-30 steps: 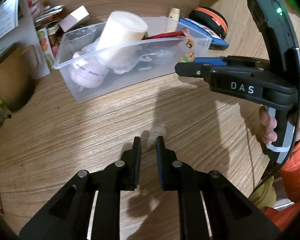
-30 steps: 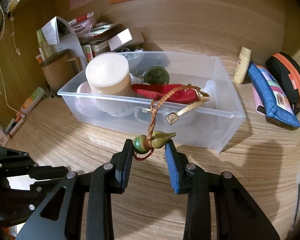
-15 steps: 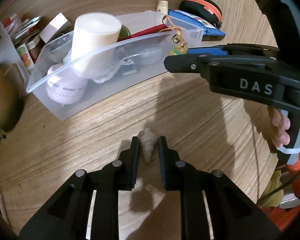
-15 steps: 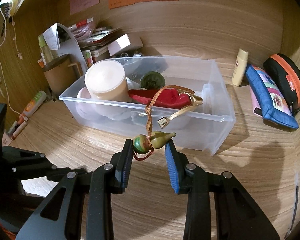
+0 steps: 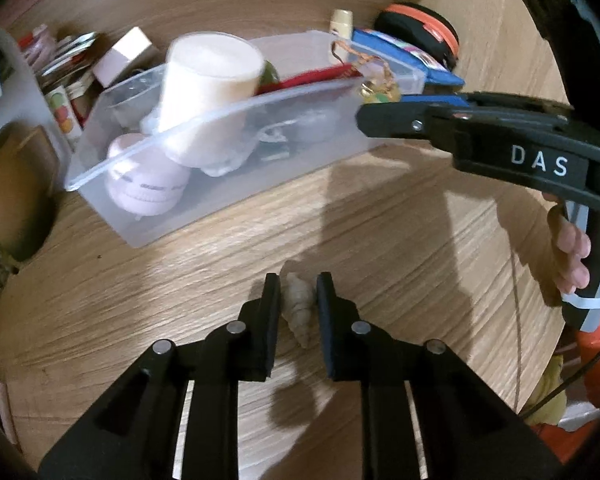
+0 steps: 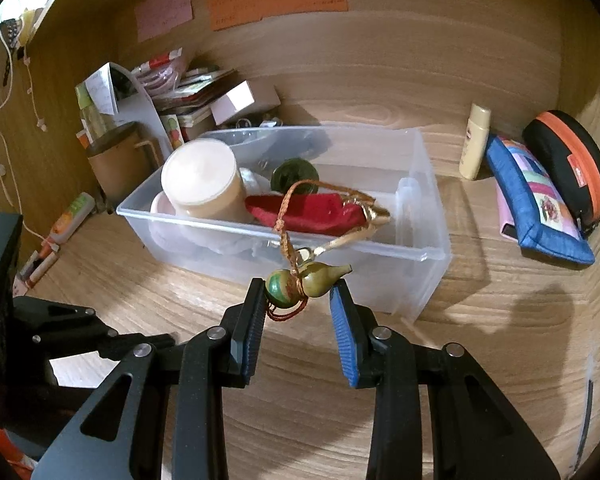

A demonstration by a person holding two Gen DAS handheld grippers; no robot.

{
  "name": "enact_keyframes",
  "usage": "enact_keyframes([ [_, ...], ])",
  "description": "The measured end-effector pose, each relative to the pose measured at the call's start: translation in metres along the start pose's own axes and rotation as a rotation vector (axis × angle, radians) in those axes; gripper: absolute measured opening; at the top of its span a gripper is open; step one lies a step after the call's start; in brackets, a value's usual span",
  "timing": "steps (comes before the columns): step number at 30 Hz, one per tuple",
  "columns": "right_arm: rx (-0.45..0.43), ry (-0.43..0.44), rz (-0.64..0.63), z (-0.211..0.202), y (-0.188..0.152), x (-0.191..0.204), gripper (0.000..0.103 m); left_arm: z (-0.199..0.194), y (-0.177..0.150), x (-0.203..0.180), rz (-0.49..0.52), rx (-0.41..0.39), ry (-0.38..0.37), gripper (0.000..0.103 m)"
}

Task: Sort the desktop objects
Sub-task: 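Carry the shell and gourd charm over the clear box with both grippers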

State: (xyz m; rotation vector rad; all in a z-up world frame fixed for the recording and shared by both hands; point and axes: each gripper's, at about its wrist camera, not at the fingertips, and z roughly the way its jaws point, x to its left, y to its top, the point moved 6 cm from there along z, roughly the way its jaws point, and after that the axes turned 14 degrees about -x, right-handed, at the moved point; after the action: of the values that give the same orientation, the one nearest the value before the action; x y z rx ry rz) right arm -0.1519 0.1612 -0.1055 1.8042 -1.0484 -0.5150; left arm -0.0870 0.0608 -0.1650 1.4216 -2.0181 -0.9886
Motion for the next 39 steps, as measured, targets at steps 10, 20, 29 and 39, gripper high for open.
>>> enact_keyframes([
  [10, -0.059, 0.007, -0.016, -0.009, 0.021, 0.007, 0.030, -0.030, 0.038, 0.026, -0.069, -0.118, 0.020, 0.017],
  [20, -0.094, -0.011, -0.005, -0.002, 0.043, 0.002, 0.030, -0.043, 0.075, 0.071, -0.160, -0.181, 0.029, 0.017],
  [29, -0.118, -0.038, 0.000, 0.008, 0.073, -0.010, 0.030, -0.045, 0.102, 0.093, -0.184, -0.212, 0.036, 0.017],
  [39, -0.154, -0.029, 0.026, 0.012, 0.106, -0.016, 0.029, -0.037, 0.117, 0.104, -0.185, -0.214, 0.037, 0.017],
])
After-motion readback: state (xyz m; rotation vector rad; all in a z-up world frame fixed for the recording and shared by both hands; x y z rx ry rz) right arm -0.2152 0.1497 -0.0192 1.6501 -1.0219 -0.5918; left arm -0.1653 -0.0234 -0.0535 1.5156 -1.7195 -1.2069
